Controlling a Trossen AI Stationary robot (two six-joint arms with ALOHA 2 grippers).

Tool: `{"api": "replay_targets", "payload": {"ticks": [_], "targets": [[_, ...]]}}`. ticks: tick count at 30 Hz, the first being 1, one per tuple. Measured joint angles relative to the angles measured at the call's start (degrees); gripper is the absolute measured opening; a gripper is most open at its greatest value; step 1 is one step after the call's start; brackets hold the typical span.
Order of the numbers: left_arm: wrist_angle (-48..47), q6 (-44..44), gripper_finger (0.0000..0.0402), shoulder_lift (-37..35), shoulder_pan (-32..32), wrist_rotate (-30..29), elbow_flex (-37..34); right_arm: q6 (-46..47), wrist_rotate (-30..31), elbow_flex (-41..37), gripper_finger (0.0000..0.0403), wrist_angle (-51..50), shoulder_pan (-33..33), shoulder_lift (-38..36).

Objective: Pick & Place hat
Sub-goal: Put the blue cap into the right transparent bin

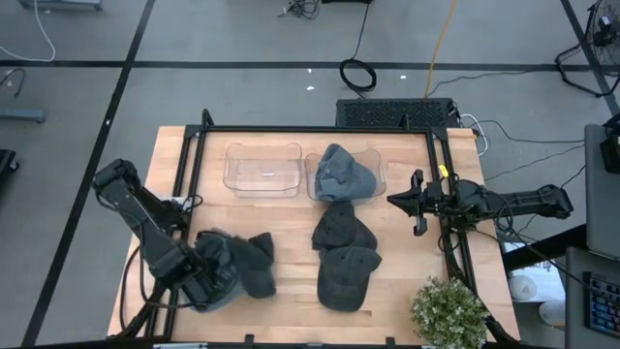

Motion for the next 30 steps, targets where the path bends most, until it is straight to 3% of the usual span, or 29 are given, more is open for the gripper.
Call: {"api": "replay_targets", "payload": {"ticks": [7,15,18,24,27,30], "targets": [[-3.95,-1.53,0.0009,0.04,0.0,-5.43,6.36,1.28,0.11,0.0,0.0013,0.07,0.0,2.04],[-4.07,3.63,0.0009,-0.09,0.0,-10.62,9.36,2.75,0.17,0.0,0.0013,0.15,0.0,2.84],[-3.99,6.0,0.0009,-1.05,0.25,-20.38,10.83,3.24,0.17,0.0,0.0013,2.46,0.0,3.4],[-0.69,12.67,0.0013,-4.23,3.17,-50.99,12.19,2.96,-0.46,0.0,0.0013,12.38,0.72,8.52],[2.46,14.19,0.0011,-5.55,6.39,-59.56,12.19,0.24,-1.13,0.0,0.0013,19.14,1.64,13.69],[6.4,17.52,0.0011,-6.31,11.13,-63.91,12.19,-3.69,-1.06,0.0,0.0013,28.94,2.54,20.7]]}}
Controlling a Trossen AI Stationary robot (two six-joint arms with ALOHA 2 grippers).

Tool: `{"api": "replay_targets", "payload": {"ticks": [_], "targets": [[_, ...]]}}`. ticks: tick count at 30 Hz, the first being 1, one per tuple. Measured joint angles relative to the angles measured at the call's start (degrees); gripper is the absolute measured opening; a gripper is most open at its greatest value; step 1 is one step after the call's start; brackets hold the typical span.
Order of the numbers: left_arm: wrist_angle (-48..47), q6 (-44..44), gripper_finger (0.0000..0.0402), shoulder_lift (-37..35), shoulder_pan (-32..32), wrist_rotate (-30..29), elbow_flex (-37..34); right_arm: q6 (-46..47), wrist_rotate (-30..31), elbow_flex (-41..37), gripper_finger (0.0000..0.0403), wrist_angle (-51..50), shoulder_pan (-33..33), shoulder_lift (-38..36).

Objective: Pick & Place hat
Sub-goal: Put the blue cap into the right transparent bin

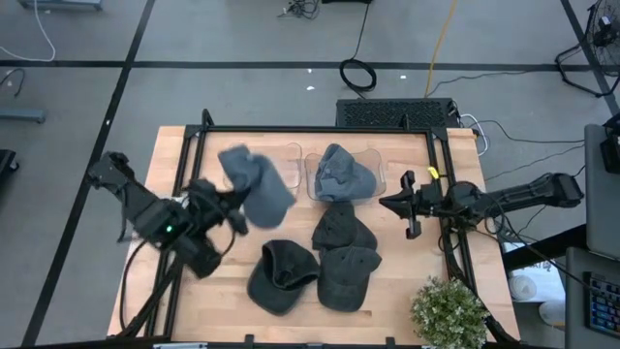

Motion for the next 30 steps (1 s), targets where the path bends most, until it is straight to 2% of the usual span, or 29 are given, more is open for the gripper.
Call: {"api": "replay_targets", "payload": {"ticks": [4,8,10,12,14,16,18,21,25,30], "targets": [[10.01,10.09,0.0017,0.01,6.24,-2.87,-0.19,-5.33,0.54,0.0,0.0013,13.5,1.06,10.97],[28.97,23.18,0.0015,0.01,12.12,-4.44,-2.15,-10.1,6.9,0.22,0.0013,22.71,1.83,21.36],[39.54,30.08,0.0012,0.06,15.03,-4.38,-3.61,-12.15,12.74,0.99,0.0013,26.3,1.91,26.43],[50.33,37.46,0.0011,0.02,18.16,-2.49,-5.57,-12.9,22.35,1.97,0.0013,30.39,1.89,30.73],[59.94,43.0,0.0018,0.01,21.6,2.01,-7.63,-13.43,32.44,3.11,0.0013,33.97,1.74,34.47],[69.1,47.08,0.0027,0.09,25.39,8.2,-9.94,-14.93,35.8,4.32,0.0013,37.56,0.64,37.84],[77.7,49.53,0.0031,0.1,29.16,15.41,-12.37,-14.57,32.84,6.06,0.0013,41.53,-0.98,40.59],[91.05,49.93,0.0021,0.1,34.28,25.78,-16.97,-10.62,23.3,9.17,0.0013,44.93,-4.03,44.09],[104.39,49.14,0.0009,0.1,38.79,31.8,-23.2,-12.13,15.1,13.96,0.0027,44.81,-8.1,46.95],[107.95,46.15,0.0021,0.1,40.99,37.39,-26.53,-15.39,8.8,20.14,0.0095,43.86,-10.2,51.35]]}}
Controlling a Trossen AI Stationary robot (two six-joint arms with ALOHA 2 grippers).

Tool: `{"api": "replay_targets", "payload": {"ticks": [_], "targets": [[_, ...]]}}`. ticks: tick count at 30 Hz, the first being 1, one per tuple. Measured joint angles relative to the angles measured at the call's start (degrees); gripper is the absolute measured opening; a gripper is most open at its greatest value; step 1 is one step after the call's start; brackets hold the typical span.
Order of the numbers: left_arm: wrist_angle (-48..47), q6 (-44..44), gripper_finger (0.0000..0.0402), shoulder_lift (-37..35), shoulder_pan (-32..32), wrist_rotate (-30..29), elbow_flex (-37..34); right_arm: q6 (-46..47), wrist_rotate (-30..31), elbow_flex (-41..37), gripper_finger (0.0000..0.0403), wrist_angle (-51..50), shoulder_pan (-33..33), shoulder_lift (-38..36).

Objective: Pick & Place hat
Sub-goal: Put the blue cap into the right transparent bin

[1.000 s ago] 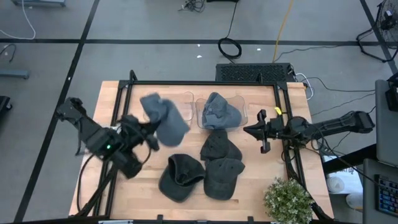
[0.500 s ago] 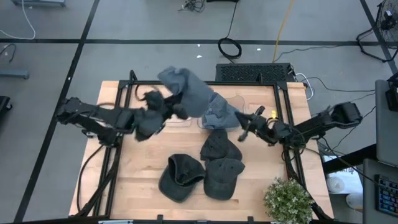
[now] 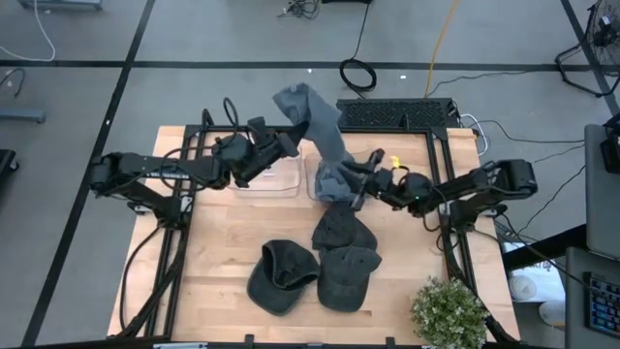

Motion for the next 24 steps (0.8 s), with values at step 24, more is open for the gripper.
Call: {"api": "replay_targets", "payload": {"ticks": [24], "targets": [[-0.05,6.22,0.0014,-0.04,-0.61,3.67,-0.1,-8.19,3.06,14.33,0.0117,-0.42,0.07,8.14]]}}
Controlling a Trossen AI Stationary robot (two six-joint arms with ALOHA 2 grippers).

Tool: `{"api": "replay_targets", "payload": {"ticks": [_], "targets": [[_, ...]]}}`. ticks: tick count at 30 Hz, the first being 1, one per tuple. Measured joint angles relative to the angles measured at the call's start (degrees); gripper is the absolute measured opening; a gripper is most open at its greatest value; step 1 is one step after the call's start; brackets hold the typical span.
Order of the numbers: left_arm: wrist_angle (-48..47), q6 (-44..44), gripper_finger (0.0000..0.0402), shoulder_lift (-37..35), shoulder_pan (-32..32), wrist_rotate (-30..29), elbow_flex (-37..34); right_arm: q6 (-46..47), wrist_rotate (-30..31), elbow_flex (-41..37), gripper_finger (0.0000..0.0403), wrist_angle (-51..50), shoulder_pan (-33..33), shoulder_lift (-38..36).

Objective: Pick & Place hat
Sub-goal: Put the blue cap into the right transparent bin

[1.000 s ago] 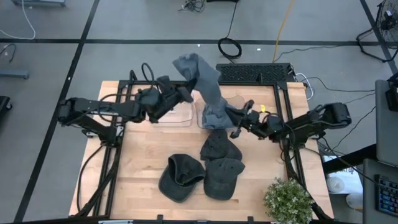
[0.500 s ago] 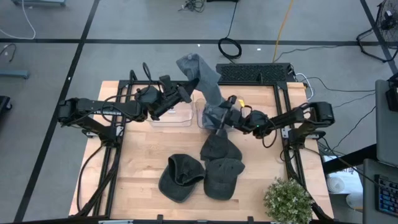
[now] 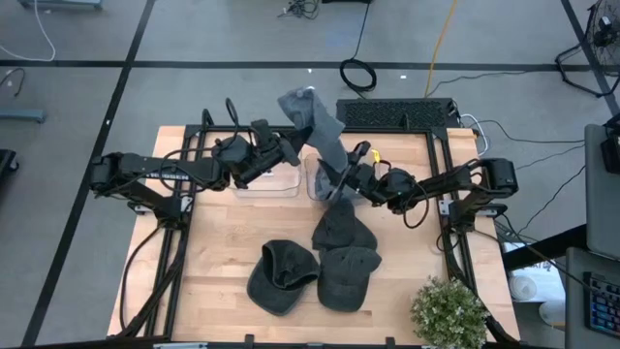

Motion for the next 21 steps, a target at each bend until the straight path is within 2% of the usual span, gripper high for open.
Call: {"api": "replay_targets", "payload": {"ticks": [3,4,7,11,15,21], "targets": [[-0.32,1.16,0.0008,0.0,0.0,0.15,0.0,1.42,0.09,-0.21,0.0031,-3.04,0.3,-1.07],[-0.38,1.56,0.0008,0.0,0.0,0.32,0.0,1.51,-0.11,-0.21,0.0018,-4.95,0.28,-1.69],[-1.04,3.06,0.0029,0.0,0.07,0.54,0.0,3.83,-1.77,-0.19,0.0007,-11.52,0.21,-3.83],[-3.72,6.03,0.0084,-0.02,0.21,0.72,-0.02,4.82,-2.7,-0.19,0.0004,-19.29,0.42,-6.08],[-3.82,11.67,0.0152,0.0,0.04,1.4,-0.04,9.15,-4.23,-0.17,0.0003,-28.47,0.35,-9.49],[-7.25,18.01,0.0266,-2.41,-1.43,1.57,-0.04,17.04,-6.37,-0.17,0.0001,-47.73,-0.89,-16.68]]}}
